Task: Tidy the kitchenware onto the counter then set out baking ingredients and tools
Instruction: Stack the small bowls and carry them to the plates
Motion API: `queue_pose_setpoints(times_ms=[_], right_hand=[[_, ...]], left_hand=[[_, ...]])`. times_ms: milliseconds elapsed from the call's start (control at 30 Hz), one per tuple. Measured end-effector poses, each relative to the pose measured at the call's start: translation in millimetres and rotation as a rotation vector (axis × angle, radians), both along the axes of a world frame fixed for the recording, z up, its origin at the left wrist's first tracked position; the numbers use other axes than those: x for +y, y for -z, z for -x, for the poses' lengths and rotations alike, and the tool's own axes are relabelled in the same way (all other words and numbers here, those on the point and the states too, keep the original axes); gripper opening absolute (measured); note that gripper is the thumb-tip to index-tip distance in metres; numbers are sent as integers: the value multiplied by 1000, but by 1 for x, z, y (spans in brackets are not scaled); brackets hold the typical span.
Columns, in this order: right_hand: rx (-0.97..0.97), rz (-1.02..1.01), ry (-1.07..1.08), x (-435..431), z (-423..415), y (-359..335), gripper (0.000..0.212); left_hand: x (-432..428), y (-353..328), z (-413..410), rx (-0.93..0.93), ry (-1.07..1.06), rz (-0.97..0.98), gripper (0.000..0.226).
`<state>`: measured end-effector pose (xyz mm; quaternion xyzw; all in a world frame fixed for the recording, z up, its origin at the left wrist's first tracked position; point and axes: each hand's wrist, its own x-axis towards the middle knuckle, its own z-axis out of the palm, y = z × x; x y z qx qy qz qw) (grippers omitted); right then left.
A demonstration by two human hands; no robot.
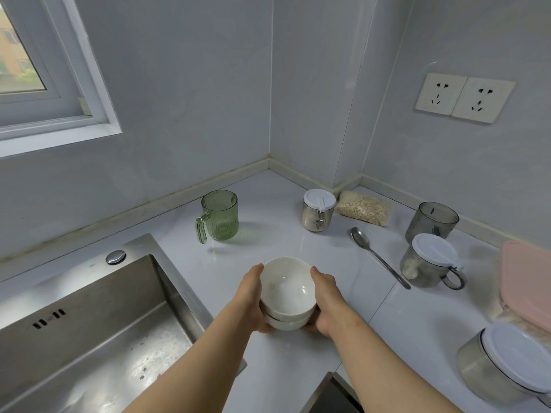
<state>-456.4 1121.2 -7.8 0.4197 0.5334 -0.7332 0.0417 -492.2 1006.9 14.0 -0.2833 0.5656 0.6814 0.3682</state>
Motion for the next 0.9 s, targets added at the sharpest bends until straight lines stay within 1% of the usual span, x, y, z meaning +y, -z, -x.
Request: queue_pose_setpoints(times_ms=[67,200,333,433,533,633,767,800,900], right_hand=[[-15,68,4,-1,-3,2,36],[-42,174,49,-1,-9,5,38],[-18,177,89,-5,-16,4,43],[43,162,165,-2,-25,-2,40],[98,165,263,5,-41,-16,32],[139,178,330,15,-59,-33,29],[193,187,436,34,-88,-57,29],[209,171,474,42,-102,-62,29],[283,158,555,64,-142,-76,23]], left_hand=[[0,-1,-4,8,23,-6,34],[0,-7,-11,5,55,-1,32],[2,-15,-15,-4,34,2,27],[8,-25,-18,12,57,-10,24],[17,-36,-24,61,123,-29,21],[31,-46,-42,140,178,-66,24],[54,-68,-71,308,248,-195,25],[64,-74,-83,341,294,-223,26],[88,-88,-115,370,393,-304,27]])
